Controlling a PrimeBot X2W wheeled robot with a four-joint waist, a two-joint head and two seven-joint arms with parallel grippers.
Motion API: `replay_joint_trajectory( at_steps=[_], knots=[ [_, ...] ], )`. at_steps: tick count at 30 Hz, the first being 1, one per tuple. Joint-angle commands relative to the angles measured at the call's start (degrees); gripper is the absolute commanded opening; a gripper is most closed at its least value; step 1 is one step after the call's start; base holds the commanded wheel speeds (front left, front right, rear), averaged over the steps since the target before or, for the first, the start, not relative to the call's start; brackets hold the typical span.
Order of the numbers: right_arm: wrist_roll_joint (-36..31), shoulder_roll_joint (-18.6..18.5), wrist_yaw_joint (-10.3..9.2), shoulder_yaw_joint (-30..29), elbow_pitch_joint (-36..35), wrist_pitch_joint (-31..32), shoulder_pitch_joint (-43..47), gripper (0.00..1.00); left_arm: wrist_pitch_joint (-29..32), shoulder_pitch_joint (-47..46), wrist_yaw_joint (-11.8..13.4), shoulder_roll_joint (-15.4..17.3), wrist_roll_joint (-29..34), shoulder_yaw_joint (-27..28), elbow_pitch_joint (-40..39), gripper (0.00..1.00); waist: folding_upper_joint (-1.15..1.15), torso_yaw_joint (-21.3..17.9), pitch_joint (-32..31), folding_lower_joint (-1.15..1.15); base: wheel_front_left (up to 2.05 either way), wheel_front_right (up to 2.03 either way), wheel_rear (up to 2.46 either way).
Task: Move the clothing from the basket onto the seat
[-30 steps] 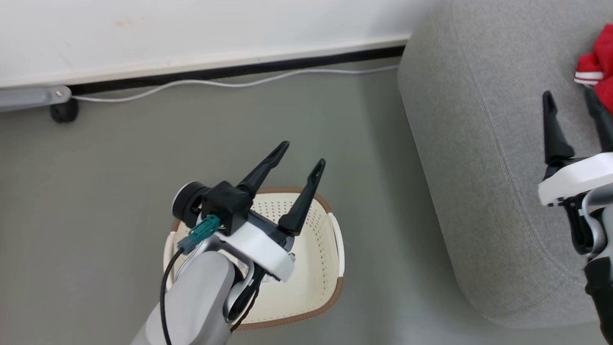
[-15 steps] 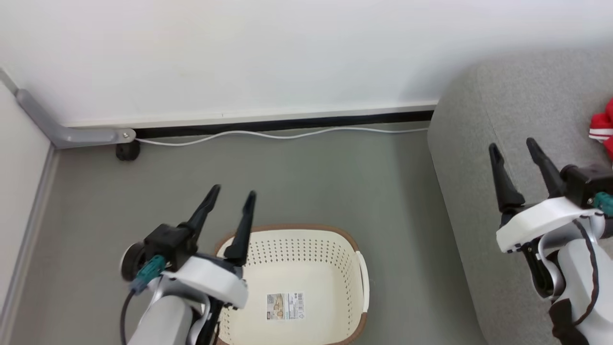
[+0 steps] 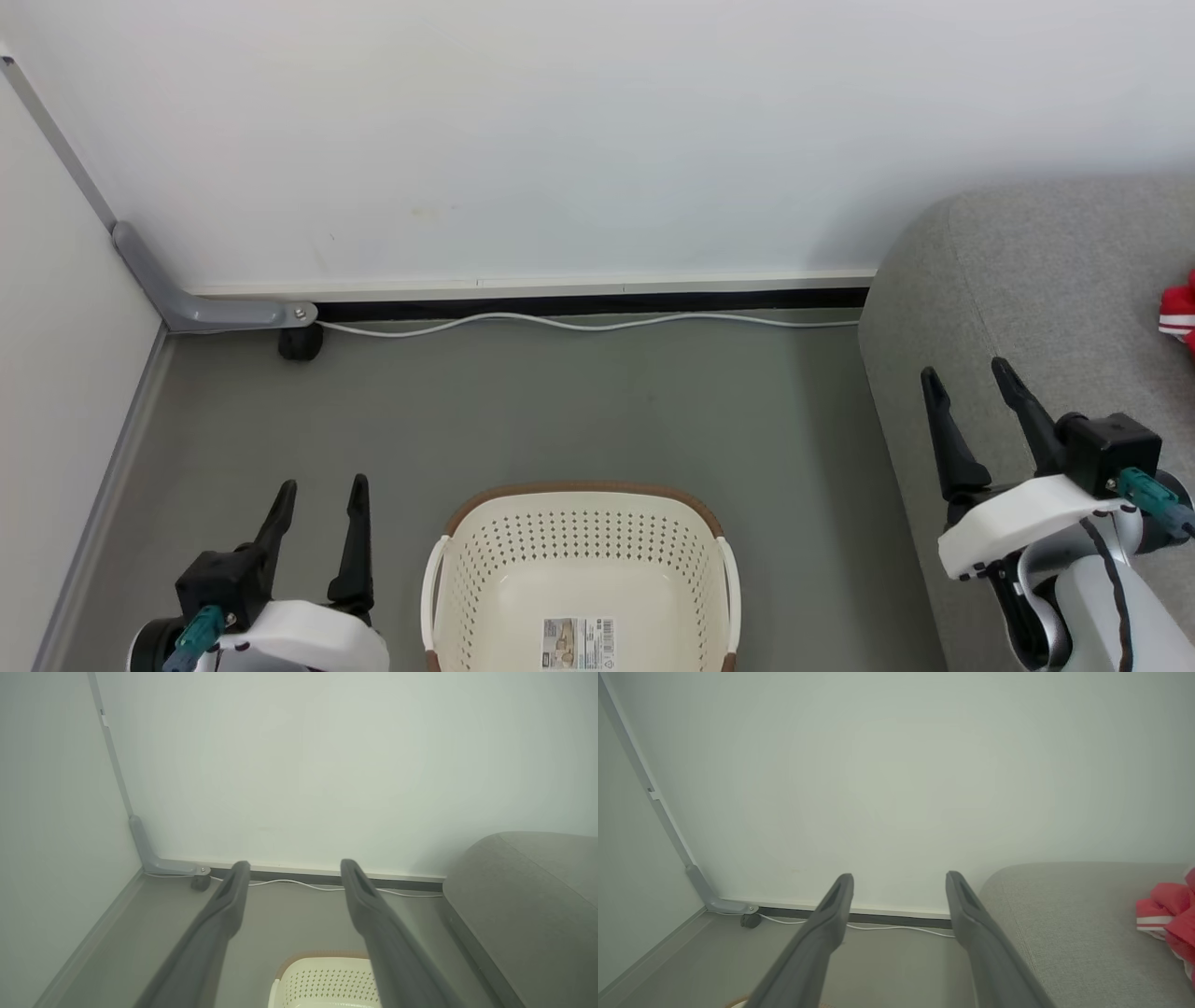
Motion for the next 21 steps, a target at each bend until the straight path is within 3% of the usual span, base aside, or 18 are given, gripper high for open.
replay_joint_trajectory(
  at_steps=[1,21],
  knots=[
    [-0.59,-0.02,0.07,0.87,-1.90,-0.60,0.51,1.00,-0.35,-0.55,0.69,0.72,1.01,2.66,-1.53,1.00,0.00,0.18,-0.41,0.00,0.00,0.00,0.00],
    [-3.14,2.65,0.07,-0.61,-2.05,-0.60,8.11,1.00,-0.35,5.36,-0.53,-1.30,5.72,7.92,-5.70,1.00,0.00,0.05,-1.96,0.00,0.00,0.00,0.00]
  ],
)
